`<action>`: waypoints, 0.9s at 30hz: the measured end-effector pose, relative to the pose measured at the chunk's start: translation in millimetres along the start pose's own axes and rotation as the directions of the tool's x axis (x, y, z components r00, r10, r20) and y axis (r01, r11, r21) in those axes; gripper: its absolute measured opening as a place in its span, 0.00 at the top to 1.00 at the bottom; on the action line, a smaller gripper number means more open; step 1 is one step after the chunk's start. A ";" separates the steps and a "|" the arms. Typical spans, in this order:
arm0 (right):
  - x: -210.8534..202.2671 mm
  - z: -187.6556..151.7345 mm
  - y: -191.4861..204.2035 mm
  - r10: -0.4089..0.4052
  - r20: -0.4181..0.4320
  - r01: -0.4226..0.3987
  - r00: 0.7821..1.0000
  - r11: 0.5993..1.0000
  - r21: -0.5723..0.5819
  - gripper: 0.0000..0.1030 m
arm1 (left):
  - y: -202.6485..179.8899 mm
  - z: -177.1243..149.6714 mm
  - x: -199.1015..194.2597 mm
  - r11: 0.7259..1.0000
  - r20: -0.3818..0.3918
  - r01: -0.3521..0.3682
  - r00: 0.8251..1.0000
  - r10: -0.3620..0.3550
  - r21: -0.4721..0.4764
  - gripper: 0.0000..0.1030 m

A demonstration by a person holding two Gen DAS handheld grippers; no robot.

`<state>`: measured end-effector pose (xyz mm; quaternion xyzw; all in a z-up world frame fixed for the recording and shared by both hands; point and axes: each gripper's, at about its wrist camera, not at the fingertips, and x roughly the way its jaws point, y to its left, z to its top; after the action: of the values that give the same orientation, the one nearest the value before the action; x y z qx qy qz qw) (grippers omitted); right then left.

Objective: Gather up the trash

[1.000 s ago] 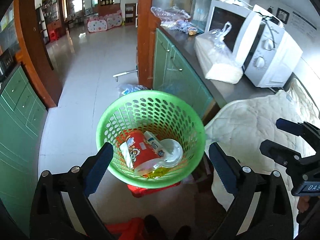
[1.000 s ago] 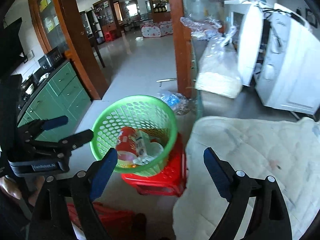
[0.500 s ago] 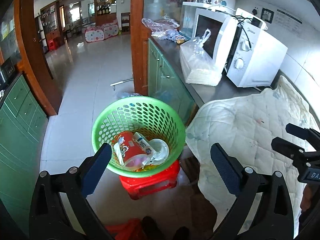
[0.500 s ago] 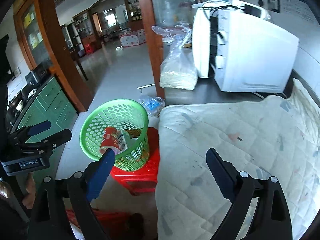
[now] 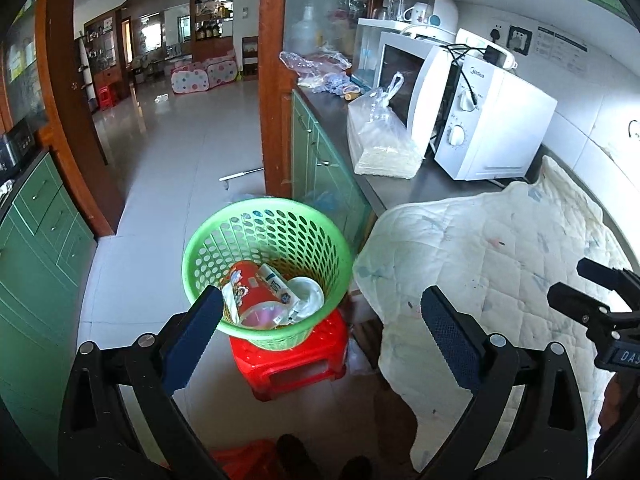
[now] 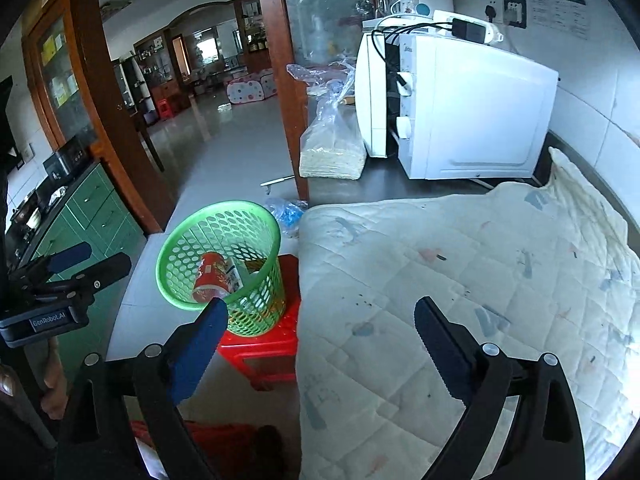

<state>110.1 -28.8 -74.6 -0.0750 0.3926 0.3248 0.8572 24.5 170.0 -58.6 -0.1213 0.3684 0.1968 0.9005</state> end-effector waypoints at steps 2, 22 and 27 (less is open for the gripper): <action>-4.9 -4.3 -2.1 -0.003 -0.001 0.003 1.000 1.000 0.004 0.11 | -1.6 -1.7 -5.0 1.000 0.006 0.011 1.000 -0.011 -0.007 0.05; -50.7 -22.7 -28.3 -0.086 0.045 0.083 0.995 0.995 0.049 0.11 | -55.1 -10.1 -44.0 0.992 0.084 0.014 0.996 -0.024 0.122 0.05; -64.1 -23.6 -33.9 -0.105 0.070 0.101 0.992 0.993 0.059 0.11 | -65.8 -11.8 -53.2 0.990 0.110 0.023 0.993 -0.038 0.139 0.05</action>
<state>85.4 -96.2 -48.7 -0.0594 0.3655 0.2714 0.8884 11.8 92.9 -24.2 -0.0534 0.3280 0.1636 0.9289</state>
